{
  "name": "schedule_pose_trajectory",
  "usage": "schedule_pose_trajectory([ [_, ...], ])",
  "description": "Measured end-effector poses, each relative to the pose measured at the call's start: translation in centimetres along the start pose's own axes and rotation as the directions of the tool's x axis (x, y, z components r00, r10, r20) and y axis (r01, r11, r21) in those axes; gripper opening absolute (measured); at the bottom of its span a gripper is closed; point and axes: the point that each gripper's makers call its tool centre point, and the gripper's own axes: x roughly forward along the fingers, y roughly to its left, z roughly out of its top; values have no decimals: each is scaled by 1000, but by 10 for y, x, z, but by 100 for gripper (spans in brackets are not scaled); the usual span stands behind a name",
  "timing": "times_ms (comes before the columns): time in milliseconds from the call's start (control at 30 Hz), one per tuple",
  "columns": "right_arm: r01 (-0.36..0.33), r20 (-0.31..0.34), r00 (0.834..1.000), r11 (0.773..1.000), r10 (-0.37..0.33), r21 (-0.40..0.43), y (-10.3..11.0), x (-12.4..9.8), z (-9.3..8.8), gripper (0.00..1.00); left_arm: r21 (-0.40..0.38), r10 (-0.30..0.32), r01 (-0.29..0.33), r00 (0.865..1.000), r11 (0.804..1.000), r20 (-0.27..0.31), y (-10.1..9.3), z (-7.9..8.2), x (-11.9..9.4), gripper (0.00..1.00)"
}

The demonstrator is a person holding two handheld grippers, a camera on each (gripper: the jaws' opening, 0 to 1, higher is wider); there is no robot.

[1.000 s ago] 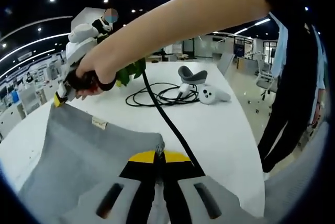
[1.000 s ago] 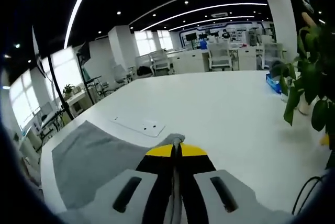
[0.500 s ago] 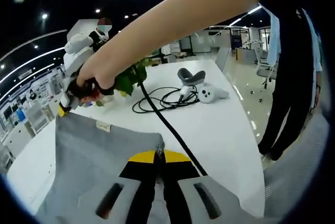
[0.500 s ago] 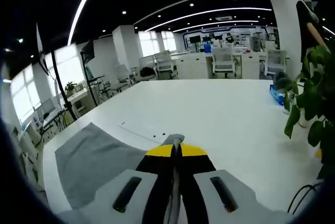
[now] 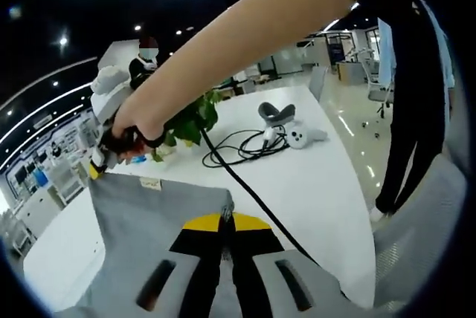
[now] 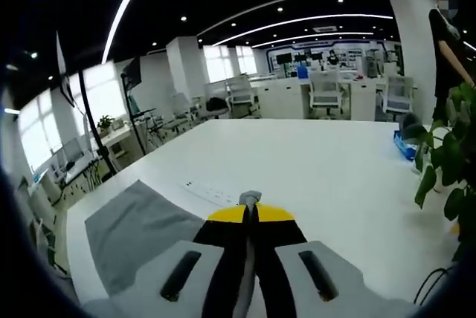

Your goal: Fold the towel on the table until its edges align and the towel forms a compact rectangular stack.

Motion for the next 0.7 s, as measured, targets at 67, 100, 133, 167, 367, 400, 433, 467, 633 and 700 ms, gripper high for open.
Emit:
schedule_pose_trajectory([
  [67,-3,2,1000,1000,3,-2,4,2,3,0,-5,11,-11,1000,1000,2,2,0,-6,3],
  [100,-5,4,1000,1000,5,0,7,2,6,0,-15,18,-18,1000,1000,5,4,0,-10,3],
  [133,-6,6,1000,1000,6,2,9,3,7,0,-25,22,-22,1000,999,9,5,1,-14,3],
  [167,-8,8,1000,1000,8,5,11,4,9,0,-28,27,-27,1000,999,12,6,1,-16,3],
  [367,-16,24,1000,1000,16,6,24,7,21,0,-61,61,-59,997,996,39,16,6,-35,3],
  [400,-18,25,1000,1000,18,5,26,8,22,0,-67,66,-63,997,996,42,18,6,-38,3],
  [433,-20,27,999,1000,20,6,28,8,23,0,-70,70,-67,997,995,44,19,7,-40,3],
  [467,-22,28,999,1000,21,5,31,9,25,0,-74,76,-72,996,995,45,21,7,-43,3],
  [633,-26,32,999,1000,26,2,41,15,30,0,-99,110,-104,992,990,55,32,6,-63,3],
  [700,-30,34,999,1000,30,3,46,17,33,0,-106,122,-116,991,988,55,36,4,-71,3],
])
